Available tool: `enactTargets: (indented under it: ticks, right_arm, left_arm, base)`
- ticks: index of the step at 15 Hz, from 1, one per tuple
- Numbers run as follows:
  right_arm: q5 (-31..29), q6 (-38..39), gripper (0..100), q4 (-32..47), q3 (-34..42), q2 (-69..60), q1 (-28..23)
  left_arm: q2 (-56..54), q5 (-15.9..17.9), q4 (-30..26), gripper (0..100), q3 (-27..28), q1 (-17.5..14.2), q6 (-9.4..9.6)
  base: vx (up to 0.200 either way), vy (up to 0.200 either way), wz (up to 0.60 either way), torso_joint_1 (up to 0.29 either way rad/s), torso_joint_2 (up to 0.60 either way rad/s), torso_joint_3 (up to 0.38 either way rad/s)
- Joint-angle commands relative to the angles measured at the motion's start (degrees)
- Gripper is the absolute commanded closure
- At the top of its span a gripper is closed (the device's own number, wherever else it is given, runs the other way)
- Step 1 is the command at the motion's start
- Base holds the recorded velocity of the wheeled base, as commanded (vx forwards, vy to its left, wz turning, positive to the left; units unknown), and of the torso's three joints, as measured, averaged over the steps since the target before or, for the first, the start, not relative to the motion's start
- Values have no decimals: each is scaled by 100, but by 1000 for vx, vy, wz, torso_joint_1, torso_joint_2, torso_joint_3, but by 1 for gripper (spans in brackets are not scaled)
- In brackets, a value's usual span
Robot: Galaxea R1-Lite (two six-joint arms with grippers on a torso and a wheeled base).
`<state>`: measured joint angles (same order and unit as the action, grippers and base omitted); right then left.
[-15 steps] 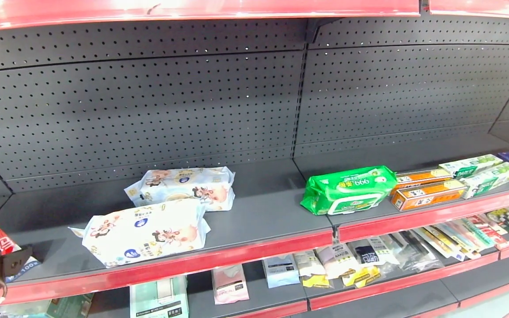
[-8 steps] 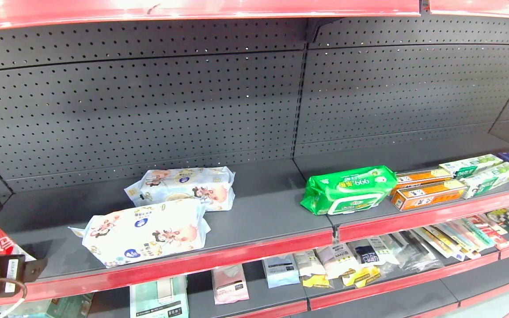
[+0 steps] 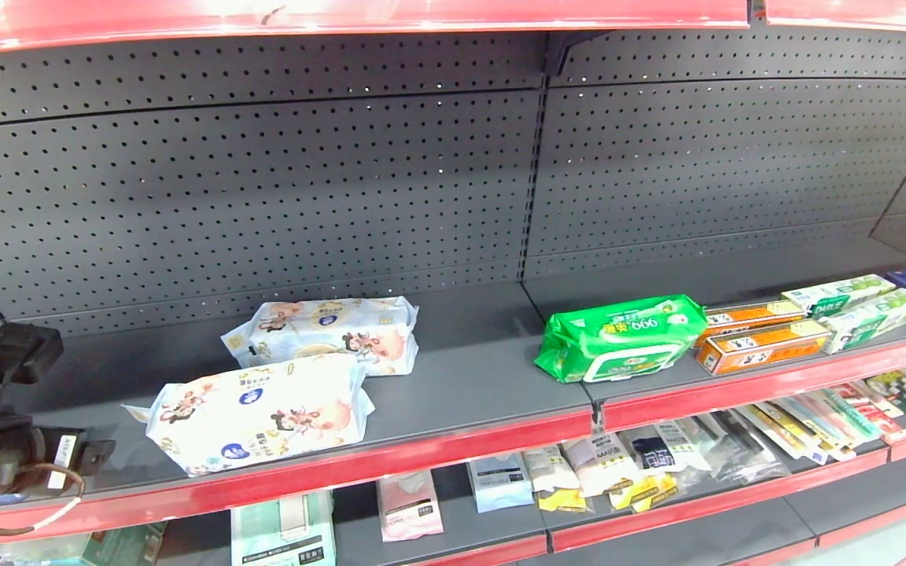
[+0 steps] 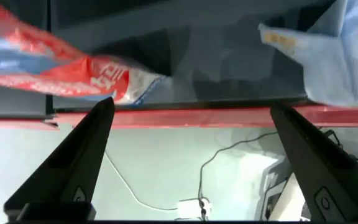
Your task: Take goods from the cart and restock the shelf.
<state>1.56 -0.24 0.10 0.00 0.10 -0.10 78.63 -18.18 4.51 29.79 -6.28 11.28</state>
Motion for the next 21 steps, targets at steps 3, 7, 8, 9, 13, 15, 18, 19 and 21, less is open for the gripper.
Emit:
enactTargets:
  ticks: [3, 7, 8, 9, 13, 15, 18, 19, 21]
  right_arm:
    - [2, -2, 0, -1, 0, 8, 1]
    - [2, -2, 0, -1, 0, 8, 1]
    - [2, -2, 0, -1, 0, 8, 1]
    - [2, -2, 0, -1, 0, 8, 1]
    - [2, -2, 0, -1, 0, 8, 1]
    - [2, -2, 0, -1, 0, 8, 1]
    - [2, -2, 0, -1, 0, 8, 1]
    - [2, -2, 0, -1, 0, 8, 1]
    - [2, -2, 0, -1, 0, 8, 1]
  left_arm:
    - [469, -2, 542, 0, 176, 100, -3]
    - [671, 7, 630, 0, 193, 100, -20]
    - [750, 7, 692, 0, 202, 109, -20]
    - [794, 7, 735, 0, 211, 171, -29]
    - [1014, 7, 779, 0, 492, 549, -310]
    - [1023, 7, 771, 0, 492, 628, -319]
    - [1058, 7, 771, 0, 475, 637, -319]
    - [1067, 7, 771, 0, 475, 645, -319]
    - [1084, 7, 771, 0, 484, 707, -328]
  base:
    - [0, 0, 0, 0, 0, 0]
    - [0, 0, 0, 0, 0, 0]
    - [0, 0, 0, 0, 0, 0]
    - [0, 0, 0, 0, 0, 0]
    - [0, 0, 0, 0, 0, 0]
    - [0, 0, 0, 0, 0, 0]
    - [0, 0, 0, 0, 0, 0]
    - [0, 0, 0, 0, 0, 0]
    - [0, 0, 0, 0, 0, 0]
